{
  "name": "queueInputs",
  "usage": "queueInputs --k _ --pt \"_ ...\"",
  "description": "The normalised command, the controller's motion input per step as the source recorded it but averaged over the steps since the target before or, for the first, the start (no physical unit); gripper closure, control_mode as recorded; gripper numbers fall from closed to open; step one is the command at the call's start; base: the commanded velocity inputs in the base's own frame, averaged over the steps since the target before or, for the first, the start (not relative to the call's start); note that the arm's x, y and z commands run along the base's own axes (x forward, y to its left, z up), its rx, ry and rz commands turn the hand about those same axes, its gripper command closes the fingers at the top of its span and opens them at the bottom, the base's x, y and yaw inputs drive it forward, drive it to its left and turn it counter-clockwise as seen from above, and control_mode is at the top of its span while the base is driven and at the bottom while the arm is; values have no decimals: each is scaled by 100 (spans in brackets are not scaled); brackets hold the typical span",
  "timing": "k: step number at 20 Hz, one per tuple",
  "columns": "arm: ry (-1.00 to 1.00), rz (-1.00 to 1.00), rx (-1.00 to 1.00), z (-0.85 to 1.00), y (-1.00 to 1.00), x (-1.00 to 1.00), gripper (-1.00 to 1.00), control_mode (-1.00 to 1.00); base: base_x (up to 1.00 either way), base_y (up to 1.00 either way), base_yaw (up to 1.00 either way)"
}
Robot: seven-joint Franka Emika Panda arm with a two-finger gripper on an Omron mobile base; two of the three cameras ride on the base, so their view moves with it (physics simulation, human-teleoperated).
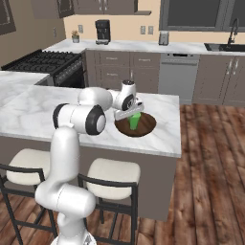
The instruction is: Place the cup inside the bowl on the dining table and move the bowl to any counter.
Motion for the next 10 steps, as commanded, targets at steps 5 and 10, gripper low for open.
queueInputs --k 5,10 --pt "-2 5 0 -12 0 2 100 -100 0 0 0" --pt "-2 4 0 -8 0 3 100 -100 0 0 0"
